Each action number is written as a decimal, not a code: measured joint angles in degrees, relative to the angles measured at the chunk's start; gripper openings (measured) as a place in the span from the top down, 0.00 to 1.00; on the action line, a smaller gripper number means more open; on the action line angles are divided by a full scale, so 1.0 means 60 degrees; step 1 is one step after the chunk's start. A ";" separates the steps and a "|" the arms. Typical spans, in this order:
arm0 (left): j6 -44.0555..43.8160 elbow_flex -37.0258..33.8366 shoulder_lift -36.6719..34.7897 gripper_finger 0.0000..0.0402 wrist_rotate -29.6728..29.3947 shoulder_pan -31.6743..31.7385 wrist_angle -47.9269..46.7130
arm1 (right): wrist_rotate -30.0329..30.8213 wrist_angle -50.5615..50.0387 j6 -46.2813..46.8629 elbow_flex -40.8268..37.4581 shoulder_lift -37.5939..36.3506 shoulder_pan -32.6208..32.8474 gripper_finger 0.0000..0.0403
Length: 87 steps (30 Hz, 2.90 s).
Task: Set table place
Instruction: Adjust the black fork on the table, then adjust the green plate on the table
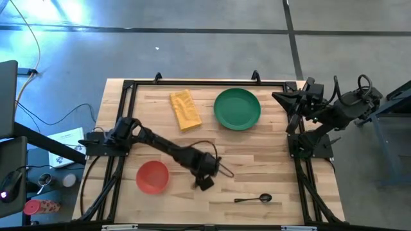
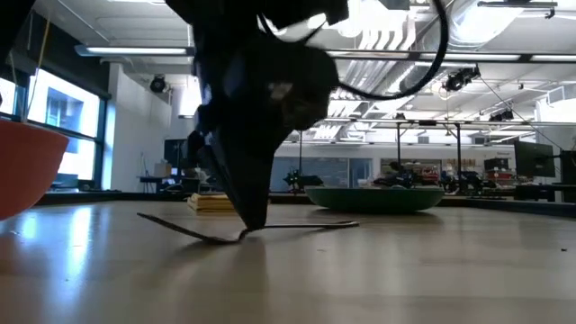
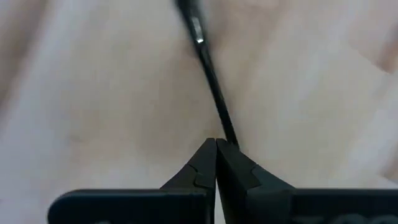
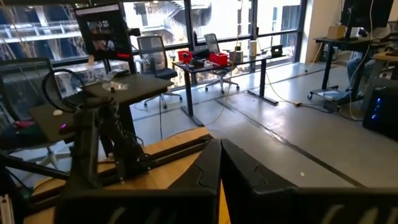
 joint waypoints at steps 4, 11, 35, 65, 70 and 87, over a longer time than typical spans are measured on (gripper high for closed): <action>-0.0680 0.0000 0.0000 1.00 -0.0074 -0.0480 0.0430 | -0.0004 -0.0172 0.0073 0.0000 0.0002 0.0000 1.00; -0.1393 0.0004 -0.0073 1.00 -0.0603 -0.0711 0.0472 | 0.0020 -0.0670 0.0410 0.0000 0.0011 -0.0014 1.00; 0.0244 0.1158 -0.5484 0.93 -0.4573 0.2592 -0.5913 | -0.6334 -0.4098 0.3674 -0.4702 0.0982 -0.8380 0.73; 0.1125 0.1155 -0.5723 0.65 -0.4703 0.3106 -0.6159 | -1.0219 0.1299 0.1556 -0.6567 0.6131 -1.2849 0.68; 0.1067 0.1151 -0.5723 0.65 -0.4661 0.3106 -0.6143 | -1.1257 0.1943 0.1762 -0.6581 0.6100 -1.2716 0.96; 0.1005 0.1147 -0.5723 0.65 -0.4475 0.3099 -0.6143 | -1.0886 0.1591 0.1467 -0.3279 0.7338 -1.2713 1.00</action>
